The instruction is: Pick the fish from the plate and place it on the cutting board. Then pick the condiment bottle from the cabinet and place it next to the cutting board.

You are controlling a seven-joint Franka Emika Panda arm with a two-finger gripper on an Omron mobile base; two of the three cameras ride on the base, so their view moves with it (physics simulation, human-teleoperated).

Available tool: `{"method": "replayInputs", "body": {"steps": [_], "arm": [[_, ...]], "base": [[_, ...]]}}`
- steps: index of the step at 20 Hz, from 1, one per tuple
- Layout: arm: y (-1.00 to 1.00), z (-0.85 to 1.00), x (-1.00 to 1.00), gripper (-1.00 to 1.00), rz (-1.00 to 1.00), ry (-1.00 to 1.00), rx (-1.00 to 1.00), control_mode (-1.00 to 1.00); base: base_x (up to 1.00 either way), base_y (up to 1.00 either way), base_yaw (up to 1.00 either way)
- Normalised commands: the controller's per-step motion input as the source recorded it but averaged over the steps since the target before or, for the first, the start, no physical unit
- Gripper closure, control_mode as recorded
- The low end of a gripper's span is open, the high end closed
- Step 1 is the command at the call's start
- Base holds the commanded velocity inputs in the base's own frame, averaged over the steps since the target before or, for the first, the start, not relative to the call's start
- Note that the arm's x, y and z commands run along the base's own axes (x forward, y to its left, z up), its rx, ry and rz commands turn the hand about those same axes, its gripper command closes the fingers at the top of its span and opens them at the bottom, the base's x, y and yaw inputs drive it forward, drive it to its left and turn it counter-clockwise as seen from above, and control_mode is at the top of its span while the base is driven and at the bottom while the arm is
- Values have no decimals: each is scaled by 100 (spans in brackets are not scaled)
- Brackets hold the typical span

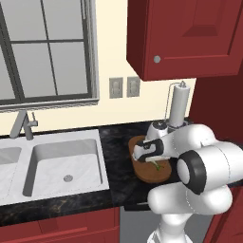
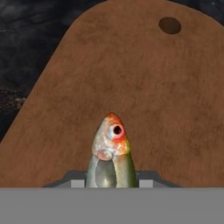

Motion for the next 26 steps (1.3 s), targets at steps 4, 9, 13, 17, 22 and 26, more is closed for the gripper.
{"method": "replayInputs", "body": {"steps": [4, 9, 13, 17, 22, 26], "arm": [[2, -18, 11, 100, 0, 0, 0, -100], [4, -17, 11, 100, 0, 0, 0, -100], [13, -18, 6, 100, 0, 0, 0, -100], [12, -21, 3, -100, 0, 0, 0, -100], [9, -21, 1, -100, 0, 0, 0, -100], [6, -15, 0, -100, 0, 0, 0, -100]], "base": [[0, 0, 0], [0, 0, 0], [0, 0, 0], [0, 0, 0], [0, 0, 0], [0, 0, 0]]}}
